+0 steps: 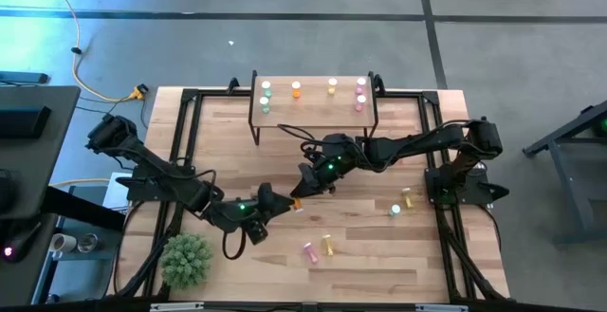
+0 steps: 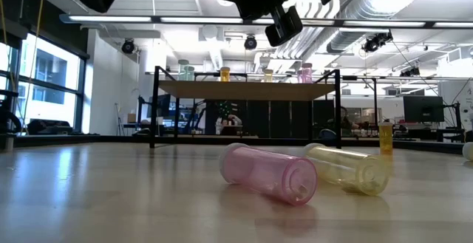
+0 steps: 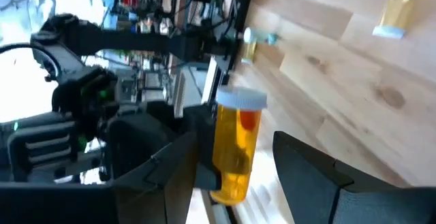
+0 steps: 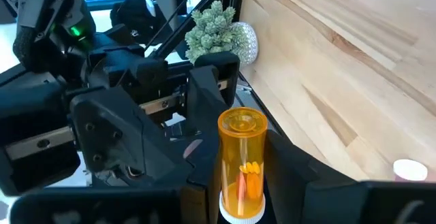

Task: Pick and place medicine bottles onto shelf by color
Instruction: Put the bottom orange pill bottle on the shelf aligned with the other orange pill bottle

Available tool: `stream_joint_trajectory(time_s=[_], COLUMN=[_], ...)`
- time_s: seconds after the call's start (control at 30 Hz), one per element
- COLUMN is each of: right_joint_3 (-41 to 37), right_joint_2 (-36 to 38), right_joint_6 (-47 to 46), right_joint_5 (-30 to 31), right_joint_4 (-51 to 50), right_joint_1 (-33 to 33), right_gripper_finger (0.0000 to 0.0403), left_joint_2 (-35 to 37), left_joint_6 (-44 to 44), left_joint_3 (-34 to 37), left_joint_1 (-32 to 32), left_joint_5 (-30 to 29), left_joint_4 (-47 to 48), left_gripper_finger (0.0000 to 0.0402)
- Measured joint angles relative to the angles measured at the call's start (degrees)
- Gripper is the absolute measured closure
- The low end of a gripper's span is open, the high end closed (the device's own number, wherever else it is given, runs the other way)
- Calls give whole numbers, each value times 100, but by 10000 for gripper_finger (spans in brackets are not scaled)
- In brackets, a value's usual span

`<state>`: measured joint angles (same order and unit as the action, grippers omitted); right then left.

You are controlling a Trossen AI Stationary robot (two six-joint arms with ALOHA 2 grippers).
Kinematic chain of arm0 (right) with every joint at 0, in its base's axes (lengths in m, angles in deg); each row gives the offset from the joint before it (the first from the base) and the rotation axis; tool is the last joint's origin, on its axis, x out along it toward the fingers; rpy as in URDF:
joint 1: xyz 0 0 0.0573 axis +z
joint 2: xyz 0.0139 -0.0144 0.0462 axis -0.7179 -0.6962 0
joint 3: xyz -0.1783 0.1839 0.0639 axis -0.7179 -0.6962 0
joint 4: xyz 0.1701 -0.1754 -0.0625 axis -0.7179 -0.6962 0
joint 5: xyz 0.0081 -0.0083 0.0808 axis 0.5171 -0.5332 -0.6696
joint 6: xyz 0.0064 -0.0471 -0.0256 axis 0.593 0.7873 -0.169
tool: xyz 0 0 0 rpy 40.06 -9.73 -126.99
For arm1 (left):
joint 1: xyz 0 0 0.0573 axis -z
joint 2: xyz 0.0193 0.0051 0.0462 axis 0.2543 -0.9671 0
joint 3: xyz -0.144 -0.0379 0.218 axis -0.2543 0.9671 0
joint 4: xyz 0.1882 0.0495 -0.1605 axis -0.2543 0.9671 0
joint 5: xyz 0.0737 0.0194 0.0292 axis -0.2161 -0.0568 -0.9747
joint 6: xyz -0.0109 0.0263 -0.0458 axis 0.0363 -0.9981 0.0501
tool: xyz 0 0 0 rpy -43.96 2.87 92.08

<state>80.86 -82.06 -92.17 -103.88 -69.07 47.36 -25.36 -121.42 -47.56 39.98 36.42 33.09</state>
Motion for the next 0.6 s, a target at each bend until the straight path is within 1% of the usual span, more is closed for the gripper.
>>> stream_joint_trajectory(time_s=[0.1, 0.47, 0.6], right_joint_3=[0, 0, 0], right_joint_2=[-2, -1, -2], right_joint_6=[-6, -5, -5], right_joint_5=[-2, -8, -10], right_joint_4=[2, 19, 65], right_joint_1=[0, 0, 0], right_gripper_finger=[324, 324, 324], left_joint_2=[0, 0, 0], left_joint_6=[-78, -134, -134], left_joint_3=[0, 0, 0], left_joint_1=[-6, -321, -356], left_joint_5=[270, 463, 732], left_joint_4=[-79, -121, -166], left_gripper_finger=[220, 220, 220])
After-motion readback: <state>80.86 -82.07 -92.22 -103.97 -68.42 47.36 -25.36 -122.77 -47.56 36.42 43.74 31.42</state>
